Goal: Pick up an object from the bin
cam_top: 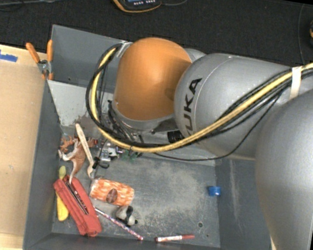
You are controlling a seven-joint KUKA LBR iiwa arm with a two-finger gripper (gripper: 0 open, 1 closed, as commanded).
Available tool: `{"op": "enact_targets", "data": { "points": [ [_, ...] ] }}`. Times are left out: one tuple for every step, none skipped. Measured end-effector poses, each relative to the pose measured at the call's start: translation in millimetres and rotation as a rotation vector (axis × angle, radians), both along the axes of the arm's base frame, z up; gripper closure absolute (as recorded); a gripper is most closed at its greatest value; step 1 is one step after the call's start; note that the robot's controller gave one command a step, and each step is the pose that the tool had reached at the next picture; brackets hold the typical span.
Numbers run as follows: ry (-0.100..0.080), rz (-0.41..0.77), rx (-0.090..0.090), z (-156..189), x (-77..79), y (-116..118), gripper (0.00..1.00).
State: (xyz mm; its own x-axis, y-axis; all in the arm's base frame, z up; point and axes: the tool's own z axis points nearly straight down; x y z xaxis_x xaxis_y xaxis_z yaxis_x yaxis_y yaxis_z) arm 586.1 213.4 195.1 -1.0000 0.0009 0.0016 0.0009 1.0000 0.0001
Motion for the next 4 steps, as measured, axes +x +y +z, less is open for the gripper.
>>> {"op": "enact_targets", "data": {
  "points": [
    [-0.002, -0.056, 0.001, -61.2, 8.2, -27.2, 0.0],
    [-0.004, -0.112, 0.003, -104.6, -31.7, -44.6, 0.0],
    [-0.003, -0.287, 0.0, -124.6, -16.7, -60.9, 1.0],
    [-0.003, -0.288, 0.001, -124.6, -16.7, -60.9, 1.0]
  ]
}}
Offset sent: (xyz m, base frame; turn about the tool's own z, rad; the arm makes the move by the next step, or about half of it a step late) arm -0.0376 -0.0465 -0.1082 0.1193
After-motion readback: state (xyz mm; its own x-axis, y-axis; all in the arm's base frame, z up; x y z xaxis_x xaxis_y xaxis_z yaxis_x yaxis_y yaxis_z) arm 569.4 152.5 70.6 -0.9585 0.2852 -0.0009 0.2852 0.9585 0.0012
